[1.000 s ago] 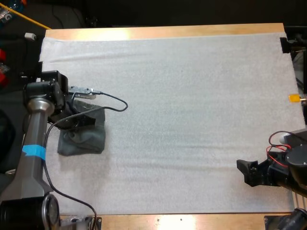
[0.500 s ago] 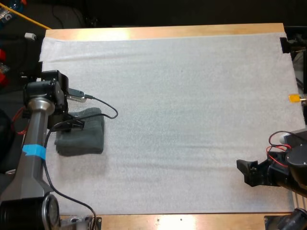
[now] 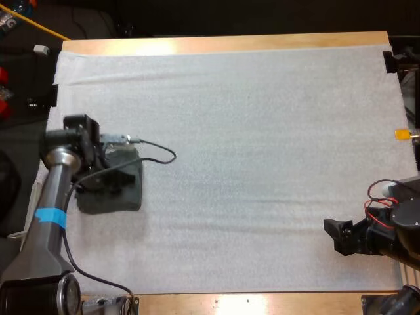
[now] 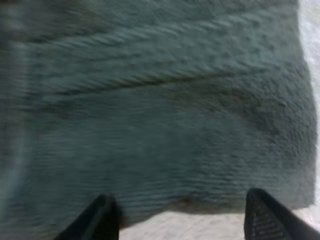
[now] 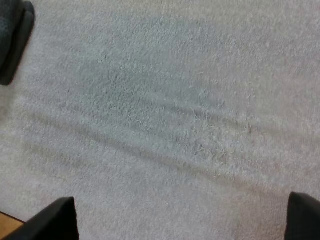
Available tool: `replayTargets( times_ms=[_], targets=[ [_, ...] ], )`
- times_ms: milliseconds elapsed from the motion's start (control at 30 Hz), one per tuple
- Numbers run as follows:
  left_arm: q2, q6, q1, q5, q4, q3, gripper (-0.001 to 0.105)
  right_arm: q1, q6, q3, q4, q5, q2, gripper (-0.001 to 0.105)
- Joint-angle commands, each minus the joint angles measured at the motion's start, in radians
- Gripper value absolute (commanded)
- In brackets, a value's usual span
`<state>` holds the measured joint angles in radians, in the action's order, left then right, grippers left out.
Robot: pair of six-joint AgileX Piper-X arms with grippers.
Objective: Pick towel from pile, fold and stack
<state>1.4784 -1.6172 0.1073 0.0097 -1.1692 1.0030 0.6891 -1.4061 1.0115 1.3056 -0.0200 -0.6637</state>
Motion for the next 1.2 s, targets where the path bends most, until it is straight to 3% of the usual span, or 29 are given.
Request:
replayTargets(
  times_ms=[0,100,367,533,867,1167],
  targets=[
    [0.002,-0.008,0.001,0.028,0.055,-0.028,0.052,0.003,-0.012,0.010,0.008,0.001,0.002,0.079],
    [0.022,-0.008,0.001,0.029,0.108,-0.068,0.052,0.003,-0.012,0.010,0.008,0.001,0.002,0.079],
    [0.072,-0.008,0.001,0.026,0.125,-0.077,0.052,0.003,-0.012,0.010,0.008,0.001,0.002,0.079],
    [0.044,-0.008,0.001,0.020,0.091,-0.027,0.052,0.003,-0.012,0.010,0.008,0.001,0.002,0.079],
    [-0.145,-0.008,0.001,0.020,0.047,0.151,0.052,0.003,-0.004,0.010,-0.046,0.001,0.002,0.079],
    [-0.228,-0.008,0.001,0.055,0.006,0.160,0.052,0.000,-0.057,0.010,-0.211,-0.053,-0.102,0.079]
  ],
)
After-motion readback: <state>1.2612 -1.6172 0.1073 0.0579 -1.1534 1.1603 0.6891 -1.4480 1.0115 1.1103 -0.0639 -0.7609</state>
